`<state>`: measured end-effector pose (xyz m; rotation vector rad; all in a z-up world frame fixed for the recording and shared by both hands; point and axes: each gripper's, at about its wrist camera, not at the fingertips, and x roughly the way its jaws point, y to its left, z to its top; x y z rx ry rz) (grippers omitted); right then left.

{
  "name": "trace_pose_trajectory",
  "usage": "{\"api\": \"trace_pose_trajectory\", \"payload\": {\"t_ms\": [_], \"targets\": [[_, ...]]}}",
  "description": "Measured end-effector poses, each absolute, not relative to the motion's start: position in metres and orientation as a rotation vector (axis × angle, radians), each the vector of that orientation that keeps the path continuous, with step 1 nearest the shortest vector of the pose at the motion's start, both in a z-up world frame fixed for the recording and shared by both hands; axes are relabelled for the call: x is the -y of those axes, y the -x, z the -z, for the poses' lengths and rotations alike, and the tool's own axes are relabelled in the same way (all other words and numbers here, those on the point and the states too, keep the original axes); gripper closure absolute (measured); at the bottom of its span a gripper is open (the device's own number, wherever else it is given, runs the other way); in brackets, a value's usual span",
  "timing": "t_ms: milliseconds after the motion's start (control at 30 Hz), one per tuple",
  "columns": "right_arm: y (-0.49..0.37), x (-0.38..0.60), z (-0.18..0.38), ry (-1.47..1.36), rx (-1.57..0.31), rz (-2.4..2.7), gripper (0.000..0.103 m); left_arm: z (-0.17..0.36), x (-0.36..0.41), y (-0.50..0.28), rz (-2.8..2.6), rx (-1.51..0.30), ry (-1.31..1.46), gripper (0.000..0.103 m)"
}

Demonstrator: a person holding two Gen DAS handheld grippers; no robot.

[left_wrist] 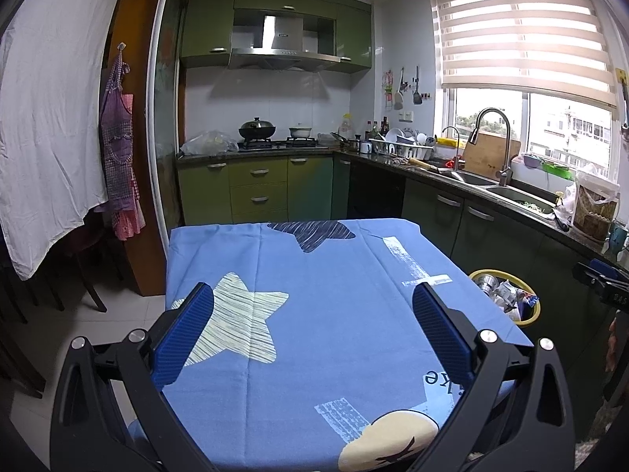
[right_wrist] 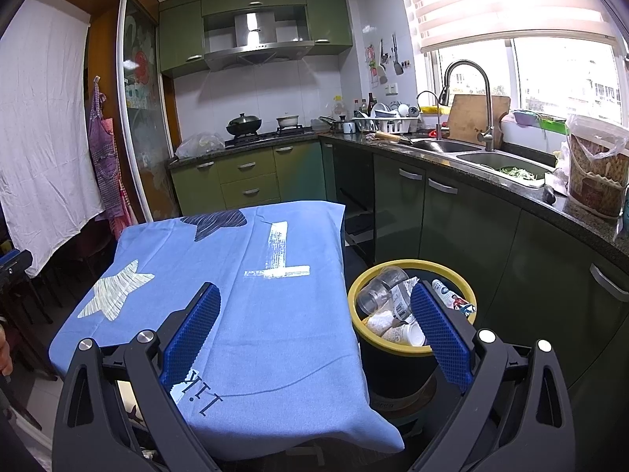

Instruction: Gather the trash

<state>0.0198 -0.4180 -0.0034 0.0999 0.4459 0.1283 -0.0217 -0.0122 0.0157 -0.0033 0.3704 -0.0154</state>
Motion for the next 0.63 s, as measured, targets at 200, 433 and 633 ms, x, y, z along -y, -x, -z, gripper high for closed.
{"api": "trace_pose_trajectory", "payload": {"t_ms": [200, 433, 633], "targets": [[-0.020, 0.419, 0.004, -0.102, -0.448, -0.131, 0.007, -0.016, 0.008, 0.019, 0.023, -0.374, 0.016, 0.007], [-0.023, 0.419, 0.009, -0.114, -0.464, -0.140, 0.007, -0.008, 0.004, 0.004, 0.039, -0.452, 0.035, 0.006], [-0.041, 0.417, 0.014, -0.112, -0.503, -0.187, 0.005, 0.000, -0.015, -0.040, 0.001, -0.538, 0.066, 0.006]]}}
